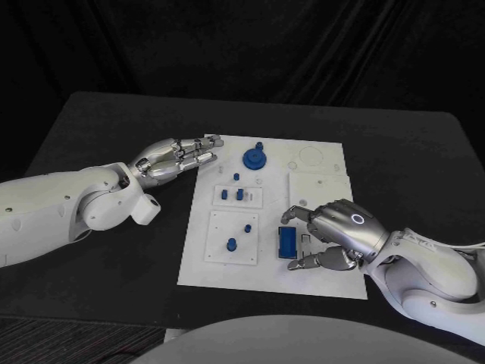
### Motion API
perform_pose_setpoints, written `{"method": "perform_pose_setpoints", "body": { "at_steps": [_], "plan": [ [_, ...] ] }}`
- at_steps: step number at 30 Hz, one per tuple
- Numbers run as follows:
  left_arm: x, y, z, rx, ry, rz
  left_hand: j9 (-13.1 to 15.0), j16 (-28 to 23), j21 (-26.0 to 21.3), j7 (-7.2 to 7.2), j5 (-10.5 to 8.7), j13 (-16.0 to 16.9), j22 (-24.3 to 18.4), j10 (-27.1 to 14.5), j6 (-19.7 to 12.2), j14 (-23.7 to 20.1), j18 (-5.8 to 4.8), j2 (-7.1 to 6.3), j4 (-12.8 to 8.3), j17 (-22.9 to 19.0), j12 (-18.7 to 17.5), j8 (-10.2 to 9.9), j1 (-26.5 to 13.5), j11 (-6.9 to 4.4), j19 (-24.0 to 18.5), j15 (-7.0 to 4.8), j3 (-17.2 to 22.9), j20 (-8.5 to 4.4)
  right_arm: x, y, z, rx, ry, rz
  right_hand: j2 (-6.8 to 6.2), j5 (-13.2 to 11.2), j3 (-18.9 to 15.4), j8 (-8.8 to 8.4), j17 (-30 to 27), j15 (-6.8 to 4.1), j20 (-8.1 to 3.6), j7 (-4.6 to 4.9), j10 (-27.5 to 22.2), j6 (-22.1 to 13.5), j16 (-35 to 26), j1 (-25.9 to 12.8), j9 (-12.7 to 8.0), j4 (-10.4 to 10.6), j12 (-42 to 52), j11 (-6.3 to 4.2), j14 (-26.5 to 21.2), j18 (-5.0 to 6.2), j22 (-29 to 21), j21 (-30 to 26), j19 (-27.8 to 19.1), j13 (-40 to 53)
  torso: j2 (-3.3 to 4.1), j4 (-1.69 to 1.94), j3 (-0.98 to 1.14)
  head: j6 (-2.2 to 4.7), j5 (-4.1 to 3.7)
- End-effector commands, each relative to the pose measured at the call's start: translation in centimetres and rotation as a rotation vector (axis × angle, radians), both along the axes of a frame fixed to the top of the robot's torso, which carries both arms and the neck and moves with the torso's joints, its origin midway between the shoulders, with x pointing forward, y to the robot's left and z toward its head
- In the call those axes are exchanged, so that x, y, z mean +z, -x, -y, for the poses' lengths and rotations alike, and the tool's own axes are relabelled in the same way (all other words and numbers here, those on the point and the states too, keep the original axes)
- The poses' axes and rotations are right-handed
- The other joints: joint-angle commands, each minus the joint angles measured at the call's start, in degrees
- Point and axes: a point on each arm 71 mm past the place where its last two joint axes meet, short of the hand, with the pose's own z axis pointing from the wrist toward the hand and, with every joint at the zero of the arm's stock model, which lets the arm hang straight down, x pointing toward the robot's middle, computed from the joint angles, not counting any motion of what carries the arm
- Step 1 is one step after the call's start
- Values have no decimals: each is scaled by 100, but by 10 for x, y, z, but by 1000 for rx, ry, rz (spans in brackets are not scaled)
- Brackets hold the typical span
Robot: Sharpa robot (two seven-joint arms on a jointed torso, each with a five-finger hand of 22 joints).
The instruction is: Assemble the parts on the task board
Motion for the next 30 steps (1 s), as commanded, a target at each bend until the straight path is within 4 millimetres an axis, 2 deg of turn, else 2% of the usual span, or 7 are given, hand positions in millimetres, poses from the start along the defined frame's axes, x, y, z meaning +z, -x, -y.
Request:
{"method": "perform_pose_setpoints", "body": {
  "at_steps": [1,6,8,12,18,20,30],
  "plan": [
    [1,1,1,-14,17,1,10,-3,38,16,22,5,5,29,14,-3,72,13,27,-3,39,20,26,21,15,42,20,37,-1,-2,2,-46,12,12,-28,-52,-56,112,-22,44,37,4,597,-108,-41,-52,21,2,31,46,306,19,1185,-40,237,1509,0,0,3,0,4],
    [0,2,1,-15,17,0,10,-3,38,16,22,5,5,29,14,-3,72,13,27,-3,39,20,26,21,15,42,20,37,-3,-3,1,-49,16,9,133,206,61,449,-26,49,46,3,597,-222,-47,16,79,-9,31,49,308,20,1184,-47,238,1509,1,2,0,0,-5],
    [0,2,1,-15,17,0,10,-3,38,16,22,5,5,29,14,-3,72,13,27,-3,39,20,26,21,15,42,20,37,-3,-3,1,-51,18,7,314,884,161,665,-29,45,44,-7,597,-234,-51,56,109,-21,31,43,308,20,1186,-47,240,1509,1,1,0,0,-3],
    [0,2,1,-16,17,-1,10,-3,38,16,22,5,5,29,14,-3,72,13,27,-3,39,20,26,21,15,42,20,37,-4,-4,1,-54,29,0,467,1649,211,956,-30,33,34,-26,597,-279,-56,159,117,-41,31,29,309,21,1185,-54,241,1509,2,2,1,0,-6],
    [0,2,1,-17,16,-2,9,-2,40,19,20,4,8,29,13,0,72,14,27,-2,41,22,29,23,18,46,23,39,-7,-5,0,-61,46,-10,513,2010,199,1138,-30,27,32,-34,597,-300,-59,199,107,-52,31,25,310,21,1184,-63,240,1509,2,3,0,0,-8],
    [0,2,1,-17,16,-3,10,-1,41,19,20,4,11,29,14,1,72,15,28,-2,42,22,30,24,20,48,23,40,-7,-5,0,-60,49,-12,537,2391,202,1273,-29,22,24,-46,597,-277,-61,244,122,-59,31,13,310,21,1186,-59,243,1509,0,2,1,0,-7],
    [0,2,1,-20,17,-4,9,2,45,21,18,4,19,29,11,6,72,17,30,1,43,23,31,25,26,56,25,42,-7,-4,-4,-45,49,-15,538,2721,189,1427,-21,11,15,-59,597,-317,-59,309,127,-64,31,2,313,19,1189,-56,247,1509,2,3,0,0,5]
  ]
}}
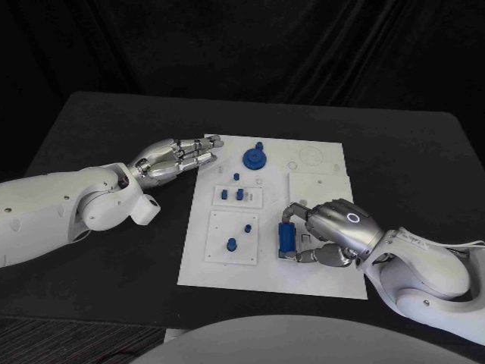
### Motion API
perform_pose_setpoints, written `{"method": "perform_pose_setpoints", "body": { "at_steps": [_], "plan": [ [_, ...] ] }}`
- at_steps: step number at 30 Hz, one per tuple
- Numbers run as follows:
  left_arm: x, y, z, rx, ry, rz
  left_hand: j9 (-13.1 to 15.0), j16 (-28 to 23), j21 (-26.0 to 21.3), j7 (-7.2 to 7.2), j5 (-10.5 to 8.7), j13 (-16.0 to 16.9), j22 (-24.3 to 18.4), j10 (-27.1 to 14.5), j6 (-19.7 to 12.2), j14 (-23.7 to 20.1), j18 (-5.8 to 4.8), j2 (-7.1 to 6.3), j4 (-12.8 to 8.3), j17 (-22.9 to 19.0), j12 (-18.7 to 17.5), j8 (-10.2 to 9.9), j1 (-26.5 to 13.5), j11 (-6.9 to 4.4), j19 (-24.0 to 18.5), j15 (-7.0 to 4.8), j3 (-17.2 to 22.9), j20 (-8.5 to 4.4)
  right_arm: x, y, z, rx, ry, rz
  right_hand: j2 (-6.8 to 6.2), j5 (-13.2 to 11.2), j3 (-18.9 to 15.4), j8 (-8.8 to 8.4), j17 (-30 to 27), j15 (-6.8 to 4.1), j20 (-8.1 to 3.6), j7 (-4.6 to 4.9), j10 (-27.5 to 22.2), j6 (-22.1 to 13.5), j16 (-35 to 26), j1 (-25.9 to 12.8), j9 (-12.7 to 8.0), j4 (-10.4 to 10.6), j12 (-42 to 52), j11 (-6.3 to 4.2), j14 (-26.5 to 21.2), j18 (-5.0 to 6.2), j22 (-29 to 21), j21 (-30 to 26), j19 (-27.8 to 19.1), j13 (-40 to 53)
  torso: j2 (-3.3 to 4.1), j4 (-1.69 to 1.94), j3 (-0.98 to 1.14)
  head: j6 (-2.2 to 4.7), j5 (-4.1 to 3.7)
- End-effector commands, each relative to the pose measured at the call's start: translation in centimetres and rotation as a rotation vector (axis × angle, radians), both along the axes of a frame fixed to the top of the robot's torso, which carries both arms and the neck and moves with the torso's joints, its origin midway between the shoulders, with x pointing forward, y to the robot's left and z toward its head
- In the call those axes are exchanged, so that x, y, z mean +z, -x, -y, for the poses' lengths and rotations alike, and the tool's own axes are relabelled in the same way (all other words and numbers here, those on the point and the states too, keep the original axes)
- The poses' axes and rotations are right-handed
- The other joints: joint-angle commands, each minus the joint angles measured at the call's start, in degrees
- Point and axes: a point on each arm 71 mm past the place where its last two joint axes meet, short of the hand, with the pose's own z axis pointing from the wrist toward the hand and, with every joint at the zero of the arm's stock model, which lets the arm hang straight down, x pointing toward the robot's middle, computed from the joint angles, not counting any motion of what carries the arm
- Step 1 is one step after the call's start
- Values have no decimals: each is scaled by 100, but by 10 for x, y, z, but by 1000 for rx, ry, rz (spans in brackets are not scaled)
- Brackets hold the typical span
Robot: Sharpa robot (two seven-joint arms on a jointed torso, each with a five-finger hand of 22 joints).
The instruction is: Assemble the parts on the task board
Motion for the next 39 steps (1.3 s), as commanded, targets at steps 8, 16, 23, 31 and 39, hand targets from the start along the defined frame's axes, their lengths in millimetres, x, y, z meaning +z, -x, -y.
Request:
{"method": "perform_pose_setpoints", "body": {
  "at_steps": [8,16,23,31,39],
  "plan": [
    [0,1,2,-18,17,-2,9,5,30,23,18,5,24,30,10,13,74,22,17,3,25,24,32,28,17,74,13,26,-1,1,0,-5,12,-3,71,939,35,186,68,-23,-9,-50,597,55,4,44,-41,-14,31,-21,310,9,1202,26,269,1509,-1,-1,0,0,16],
    [0,2,2,-20,17,-3,9,6,32,24,18,4,27,29,11,15,74,24,19,3,25,25,32,29,20,80,14,27,1,3,1,2,-9,6,97,2018,173,52,141,-30,-18,-52,597,327,39,-78,-260,-9,31,-27,321,-7,1225,97,294,1509,-3,-1,1,0,29],
    [0,2,2,-21,17,-4,9,10,35,27,16,5,32,31,10,21,75,30,24,6,29,26,32,32,26,91,17,30,5,5,1,-5,-42,-4,115,2569,340,-110,163,3,1,-26,597,537,50,-344,-433,10,31,5,324,-11,1229,111,299,1509,-1,0,-1,0,26],
    [-1,2,2,-20,17,-5,9,12,38,28,14,5,36,32,5,24,75,32,28,7,31,26,31,34,30,98,18,33,6,7,1,-20,-55,-25,111,2375,423,-292,115,14,19,-10,597,550,27,-591,-569,-2,31,24,313,-2,1217,76,285,1509,-3,0,-4,0,33],
    [-1,2,2,-20,16,-7,9,12,38,28,14,5,36,32,5,24,75,32,28,7,31,26,31,34,30,98,18,33,6,8,2,-30,-43,-29,-586,-1376,-236,-1033,-70,68,53,111,597,-748,-86,-417,-1118,46,31,98,269,33,1162,-98,214,1509,-2,0,-1,0,19]
  ]
}}
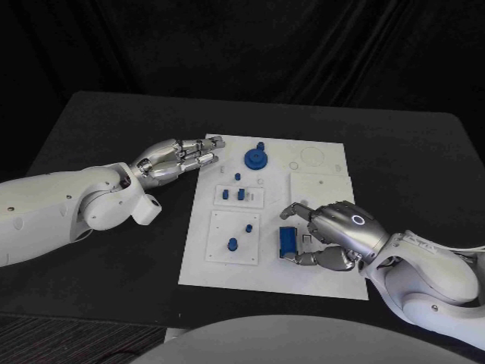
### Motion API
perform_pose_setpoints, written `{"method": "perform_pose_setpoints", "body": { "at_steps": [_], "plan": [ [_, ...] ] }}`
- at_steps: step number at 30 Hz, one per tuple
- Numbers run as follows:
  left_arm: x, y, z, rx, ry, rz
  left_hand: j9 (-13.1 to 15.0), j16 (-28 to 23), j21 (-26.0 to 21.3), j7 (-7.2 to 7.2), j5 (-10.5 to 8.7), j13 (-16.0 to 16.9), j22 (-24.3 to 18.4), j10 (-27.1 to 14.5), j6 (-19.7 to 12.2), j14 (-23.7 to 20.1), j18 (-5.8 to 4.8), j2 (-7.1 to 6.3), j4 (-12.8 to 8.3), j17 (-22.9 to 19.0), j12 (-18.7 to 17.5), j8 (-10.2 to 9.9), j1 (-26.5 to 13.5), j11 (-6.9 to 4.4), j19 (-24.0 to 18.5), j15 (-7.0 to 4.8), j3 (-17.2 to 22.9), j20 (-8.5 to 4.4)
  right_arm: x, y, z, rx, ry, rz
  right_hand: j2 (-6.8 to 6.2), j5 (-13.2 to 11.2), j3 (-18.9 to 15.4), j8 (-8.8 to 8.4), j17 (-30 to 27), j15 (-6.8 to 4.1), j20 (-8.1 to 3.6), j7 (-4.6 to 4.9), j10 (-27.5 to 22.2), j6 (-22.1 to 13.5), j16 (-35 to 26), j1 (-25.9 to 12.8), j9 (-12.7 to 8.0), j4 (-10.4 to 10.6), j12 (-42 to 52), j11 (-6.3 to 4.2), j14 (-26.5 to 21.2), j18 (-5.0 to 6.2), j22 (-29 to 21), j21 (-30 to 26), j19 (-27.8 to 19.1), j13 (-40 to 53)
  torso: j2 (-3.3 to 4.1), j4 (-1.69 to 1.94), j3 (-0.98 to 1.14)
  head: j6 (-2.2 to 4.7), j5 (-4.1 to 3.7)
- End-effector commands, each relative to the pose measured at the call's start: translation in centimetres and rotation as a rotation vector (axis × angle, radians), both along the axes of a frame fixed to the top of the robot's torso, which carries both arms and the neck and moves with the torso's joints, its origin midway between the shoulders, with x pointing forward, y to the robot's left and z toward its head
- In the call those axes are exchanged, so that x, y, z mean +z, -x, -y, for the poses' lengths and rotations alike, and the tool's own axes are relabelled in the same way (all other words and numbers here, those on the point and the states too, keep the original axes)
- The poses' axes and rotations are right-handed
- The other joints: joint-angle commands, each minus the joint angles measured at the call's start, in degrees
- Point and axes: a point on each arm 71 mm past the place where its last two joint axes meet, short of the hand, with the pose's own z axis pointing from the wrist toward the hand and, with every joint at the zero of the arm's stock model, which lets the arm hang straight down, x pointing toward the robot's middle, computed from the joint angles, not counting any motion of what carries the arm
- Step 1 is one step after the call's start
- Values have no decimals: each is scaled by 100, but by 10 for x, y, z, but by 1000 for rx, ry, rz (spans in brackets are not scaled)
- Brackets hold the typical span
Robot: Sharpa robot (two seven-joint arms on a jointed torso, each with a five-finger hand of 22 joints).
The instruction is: Assemble the parts on the task board
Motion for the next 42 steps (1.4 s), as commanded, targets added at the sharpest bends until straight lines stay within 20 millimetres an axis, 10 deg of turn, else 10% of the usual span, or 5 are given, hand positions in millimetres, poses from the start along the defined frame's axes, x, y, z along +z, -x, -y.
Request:
{"method": "perform_pose_setpoints", "body": {
  "at_steps": [1,13,20,29,42],
  "plan": [
    [0,1,1,-15,15,-1,9,12,38,28,14,5,5,12,5,4,75,33,28,7,31,26,31,13,10,36,18,12,0,0,1,-25,-2,-2,-478,-765,-401,-23,-40,46,63,35,603,-274,-34,67,-60,42,31,55,265,37,1154,-64,207,1509,3,-1,1,0,-14],
    [0,1,1,-14,13,-3,8,13,39,29,14,5,7,10,2,6,75,35,31,7,31,26,30,14,13,42,19,15,-1,1,1,-33,28,-5,-570,-1460,-489,531,-57,79,103,61,603,-219,-57,43,49,51,31,88,261,54,1131,-145,180,1509,0,-3,1,0,-11],
    [0,1,1,-15,13,-4,9,15,41,30,14,5,10,10,7,10,75,36,34,9,32,28,30,16,16,46,20,17,-3,0,1,-30,43,-11,108,418,5,1197,-43,48,91,0,603,-87,-62,384,203,8,31,48,268,55,1134,-149,190,1509,3,2,1,0,-18],
    [0,2,1,-16,13,-6,9,15,41,30,14,5,10,10,7,10,75,36,34,9,32,28,30,16,16,46,20,17,-6,-1,0,-32,70,-26,185,1241,67,1479,-64,26,65,-24,603,-205,-86,595,210,-32,31,21,266,65,1121,-208,178,1509,5,3,0,0,-14],
    [-1,2,1,-19,13,-8,10,20,45,32,13,5,15,11,10,19,74,40,40,12,35,31,30,18,22,62,23,23,-7,-1,-3,-21,82,-35,101,413,-24,1637,-79,35,70,-11,603,-447,-106,714,166,-11,31,35,263,75,1107,-274,163,1509,3,0,1,0,-3]
  ]
}}
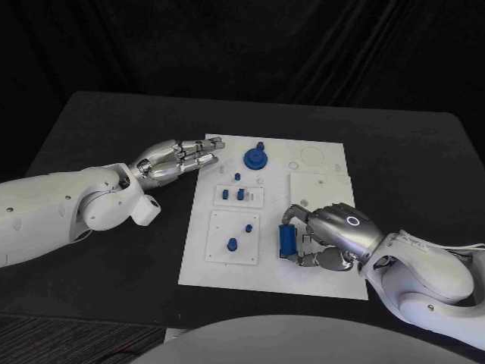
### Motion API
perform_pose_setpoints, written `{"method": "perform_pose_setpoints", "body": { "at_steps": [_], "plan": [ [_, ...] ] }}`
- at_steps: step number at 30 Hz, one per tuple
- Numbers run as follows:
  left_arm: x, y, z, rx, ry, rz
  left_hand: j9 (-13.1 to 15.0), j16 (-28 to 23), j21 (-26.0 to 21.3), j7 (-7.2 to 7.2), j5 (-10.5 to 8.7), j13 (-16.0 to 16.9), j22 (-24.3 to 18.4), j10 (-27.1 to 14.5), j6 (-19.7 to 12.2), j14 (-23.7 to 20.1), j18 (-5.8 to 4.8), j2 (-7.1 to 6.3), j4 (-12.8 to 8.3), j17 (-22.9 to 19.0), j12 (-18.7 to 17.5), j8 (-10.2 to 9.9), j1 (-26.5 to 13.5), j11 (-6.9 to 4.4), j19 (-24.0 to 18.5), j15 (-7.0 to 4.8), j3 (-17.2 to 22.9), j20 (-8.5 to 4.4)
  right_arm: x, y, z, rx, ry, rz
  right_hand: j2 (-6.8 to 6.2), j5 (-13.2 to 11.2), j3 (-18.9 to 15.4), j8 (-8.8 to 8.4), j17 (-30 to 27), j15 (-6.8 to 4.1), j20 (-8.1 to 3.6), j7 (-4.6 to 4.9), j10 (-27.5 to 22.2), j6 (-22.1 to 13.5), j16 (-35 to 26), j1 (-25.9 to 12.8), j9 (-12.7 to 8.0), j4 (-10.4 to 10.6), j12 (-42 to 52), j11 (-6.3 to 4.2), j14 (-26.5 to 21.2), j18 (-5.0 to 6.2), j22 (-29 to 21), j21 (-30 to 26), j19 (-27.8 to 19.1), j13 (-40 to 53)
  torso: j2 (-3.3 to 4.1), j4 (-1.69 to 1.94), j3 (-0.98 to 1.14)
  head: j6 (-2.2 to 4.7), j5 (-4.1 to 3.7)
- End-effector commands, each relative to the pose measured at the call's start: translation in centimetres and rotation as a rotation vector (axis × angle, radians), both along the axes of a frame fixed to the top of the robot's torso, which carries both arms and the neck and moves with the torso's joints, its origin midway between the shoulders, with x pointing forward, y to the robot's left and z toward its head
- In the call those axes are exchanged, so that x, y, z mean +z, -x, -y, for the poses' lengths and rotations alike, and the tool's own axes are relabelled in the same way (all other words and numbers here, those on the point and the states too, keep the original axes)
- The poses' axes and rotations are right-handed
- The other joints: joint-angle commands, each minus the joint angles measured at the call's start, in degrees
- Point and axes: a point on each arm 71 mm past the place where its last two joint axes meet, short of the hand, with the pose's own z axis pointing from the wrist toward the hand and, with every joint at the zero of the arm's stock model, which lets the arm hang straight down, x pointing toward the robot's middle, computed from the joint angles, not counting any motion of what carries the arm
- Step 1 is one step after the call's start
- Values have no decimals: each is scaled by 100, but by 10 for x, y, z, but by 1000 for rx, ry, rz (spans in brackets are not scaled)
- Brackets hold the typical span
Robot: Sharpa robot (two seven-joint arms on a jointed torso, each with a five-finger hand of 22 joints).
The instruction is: Assemble the parts on the task board
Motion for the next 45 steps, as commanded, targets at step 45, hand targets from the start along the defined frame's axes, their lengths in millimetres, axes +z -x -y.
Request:
{"method": "perform_pose_setpoints", "body": {
  "at_steps": [45],
  "plan": [
    [-1,1,2,-22,12,-11,10,28,31,37,18,5,19,13,10,12,73,47,32,11,40,34,34,23,37,71,14,35,3,2,2,-24,-58,-16,312,2357,392,572,122,-116,-110,-133,607,921,17,-115,-25,1,31,-129,303,44,1155,102,226,1509,1,-5,0,0,6]
  ]
}}
